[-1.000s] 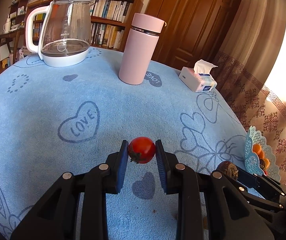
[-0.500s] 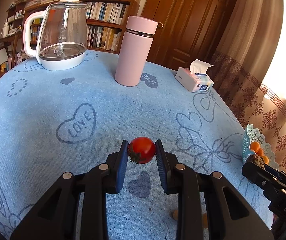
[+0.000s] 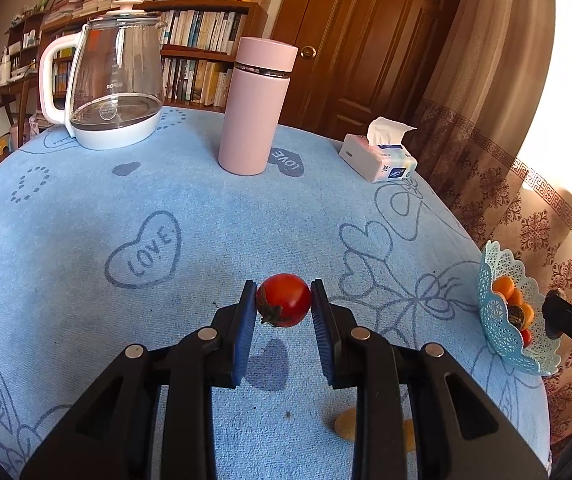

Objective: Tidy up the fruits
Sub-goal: 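Carry the brown fruit with the right gripper into the basket and release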

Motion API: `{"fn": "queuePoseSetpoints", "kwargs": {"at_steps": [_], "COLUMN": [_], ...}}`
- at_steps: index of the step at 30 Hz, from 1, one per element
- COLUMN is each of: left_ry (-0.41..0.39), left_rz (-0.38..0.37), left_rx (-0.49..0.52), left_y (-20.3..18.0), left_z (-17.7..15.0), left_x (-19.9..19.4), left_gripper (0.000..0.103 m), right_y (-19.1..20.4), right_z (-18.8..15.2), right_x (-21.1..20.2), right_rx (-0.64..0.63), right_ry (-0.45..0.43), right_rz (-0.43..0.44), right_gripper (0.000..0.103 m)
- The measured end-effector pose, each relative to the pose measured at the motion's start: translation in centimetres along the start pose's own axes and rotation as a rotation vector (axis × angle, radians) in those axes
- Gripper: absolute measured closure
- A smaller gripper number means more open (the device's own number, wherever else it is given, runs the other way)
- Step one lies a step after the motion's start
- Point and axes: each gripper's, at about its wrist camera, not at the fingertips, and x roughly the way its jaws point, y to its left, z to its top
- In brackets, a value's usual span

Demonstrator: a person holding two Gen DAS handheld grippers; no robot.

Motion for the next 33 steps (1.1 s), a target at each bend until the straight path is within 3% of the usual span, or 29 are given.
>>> {"fn": "queuePoseSetpoints", "kwargs": {"at_steps": [20,33], "left_ry": [-0.005,-0.005], "left_rz": [-0.005,-0.004], "left_rx": [0.044,0.045], "left_y": [-1.2,-1.2], "left_z": [-0.4,-0.5], "left_x": [-0.1,0.0], "left_gripper": [0.075,0.075], "right_y": [-9.3,-10.6], "right_z": [-0.7,-2.2], "right_x": [-2.7,-0.4], "right_rx": [0.197,0.211], "right_ry": [-0.037,0.023], "right_rz": [-0.142,-0.187], "right_gripper": [0.058,0.058]}}
